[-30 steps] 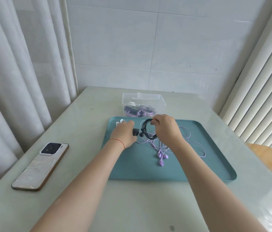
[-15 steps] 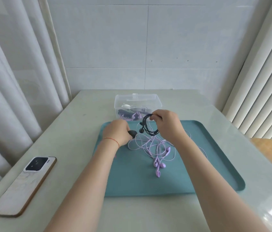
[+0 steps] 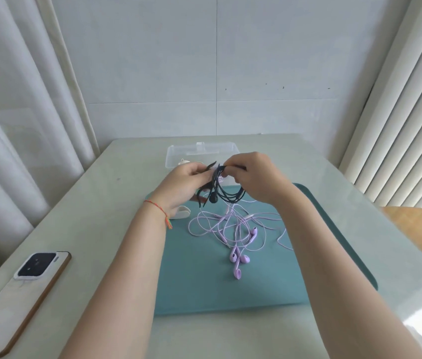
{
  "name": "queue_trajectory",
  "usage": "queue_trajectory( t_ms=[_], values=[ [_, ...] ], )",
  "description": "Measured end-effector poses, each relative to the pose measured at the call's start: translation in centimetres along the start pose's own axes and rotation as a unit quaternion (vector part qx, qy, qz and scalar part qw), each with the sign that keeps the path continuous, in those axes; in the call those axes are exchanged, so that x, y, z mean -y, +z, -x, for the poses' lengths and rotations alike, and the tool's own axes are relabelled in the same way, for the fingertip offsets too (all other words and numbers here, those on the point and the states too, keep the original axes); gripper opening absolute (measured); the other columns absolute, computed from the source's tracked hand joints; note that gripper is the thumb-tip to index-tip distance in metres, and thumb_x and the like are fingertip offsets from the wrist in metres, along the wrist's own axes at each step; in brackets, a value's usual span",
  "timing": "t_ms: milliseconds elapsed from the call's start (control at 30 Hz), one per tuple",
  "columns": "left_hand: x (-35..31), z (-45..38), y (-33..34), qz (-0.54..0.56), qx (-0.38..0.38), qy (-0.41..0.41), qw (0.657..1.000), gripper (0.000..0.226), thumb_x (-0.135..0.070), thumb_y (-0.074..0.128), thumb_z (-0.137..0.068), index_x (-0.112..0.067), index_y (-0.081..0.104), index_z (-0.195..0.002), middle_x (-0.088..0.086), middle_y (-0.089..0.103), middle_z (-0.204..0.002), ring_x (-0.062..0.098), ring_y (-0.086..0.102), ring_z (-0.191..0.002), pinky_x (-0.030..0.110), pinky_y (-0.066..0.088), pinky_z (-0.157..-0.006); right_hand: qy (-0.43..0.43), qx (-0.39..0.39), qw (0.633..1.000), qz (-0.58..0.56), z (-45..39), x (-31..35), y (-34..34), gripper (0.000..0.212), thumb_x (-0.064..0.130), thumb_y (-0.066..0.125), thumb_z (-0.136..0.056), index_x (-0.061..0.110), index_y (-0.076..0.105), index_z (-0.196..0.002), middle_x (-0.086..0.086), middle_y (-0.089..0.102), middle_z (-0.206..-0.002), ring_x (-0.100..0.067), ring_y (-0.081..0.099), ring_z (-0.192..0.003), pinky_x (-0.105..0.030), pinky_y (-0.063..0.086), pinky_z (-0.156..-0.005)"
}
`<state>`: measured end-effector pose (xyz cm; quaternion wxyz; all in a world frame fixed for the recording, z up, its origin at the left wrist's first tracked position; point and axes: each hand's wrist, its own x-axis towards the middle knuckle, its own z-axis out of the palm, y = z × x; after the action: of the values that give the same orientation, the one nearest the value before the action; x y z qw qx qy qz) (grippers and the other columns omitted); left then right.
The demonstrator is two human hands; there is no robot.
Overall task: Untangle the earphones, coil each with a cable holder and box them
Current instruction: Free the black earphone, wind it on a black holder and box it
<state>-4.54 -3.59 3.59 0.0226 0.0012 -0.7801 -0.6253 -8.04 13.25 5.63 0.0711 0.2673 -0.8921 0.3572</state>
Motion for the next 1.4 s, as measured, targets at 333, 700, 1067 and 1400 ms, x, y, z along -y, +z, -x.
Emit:
queue_trajectory(
  t_ms=[333, 700, 1067, 1400],
  values=[
    [0.2, -0.1, 0.4, -0.005, -0.021, -0.015, 1.0, 0.008, -0.022, 0.051, -0.094, -0.015, 0.054, -0.093, 0.007, 0.056, -0.061, 0.018, 0.048, -0.045, 0.022, 0.035, -0.043, -0.026, -0.004, 1.0, -0.013, -0.1, 0.5, -0.1, 0.018, 0.015, 0.055, -0.092, 0.012, 0.072, -0.087, 0.011, 0.052, -0.06, -0.006, 0.043, -0.056, -0.015, 0.033, -0.052],
    [-0.5, 0.0, 1.1, -0.015, -0.022, -0.019, 0.999, 0.052, -0.06, 0.031, -0.095, -0.017, 0.054, -0.079, 0.008, 0.047, -0.059, 0.019, 0.038, -0.046, 0.024, 0.025, -0.047, -0.08, -0.108, 0.989, 0.063, -0.6, 0.9, 0.6, 0.019, 0.017, 0.053, -0.095, 0.007, 0.07, -0.095, -0.009, 0.064, -0.086, -0.025, 0.055, -0.08, -0.037, 0.044, -0.073],
    [0.1, -0.3, 0.6, 0.084, -0.012, -0.004, 0.996, 0.066, -0.076, 0.027, -0.086, -0.02, 0.06, -0.07, 0.009, 0.053, -0.071, 0.024, 0.045, -0.072, 0.029, 0.039, -0.061, -0.1, -0.019, 0.993, -0.06, 0.7, 2.9, 0.0, 0.014, 0.013, 0.059, -0.091, 0.012, 0.073, -0.09, 0.008, 0.057, -0.062, -0.005, 0.044, -0.058, -0.013, 0.035, -0.056],
    [-0.3, 0.1, 1.2, 0.175, 0.054, -0.023, 0.983, 0.043, -0.064, 0.05, -0.086, -0.022, 0.055, -0.077, 0.005, 0.056, -0.069, 0.018, 0.038, -0.05, 0.026, 0.025, -0.048, -0.125, -0.166, 0.978, 0.01, -0.5, 1.3, 1.1, 0.019, 0.017, 0.056, -0.089, 0.014, 0.074, -0.095, -0.009, 0.065, -0.079, -0.025, 0.059, -0.074, -0.04, 0.049, -0.069]
  ],
)
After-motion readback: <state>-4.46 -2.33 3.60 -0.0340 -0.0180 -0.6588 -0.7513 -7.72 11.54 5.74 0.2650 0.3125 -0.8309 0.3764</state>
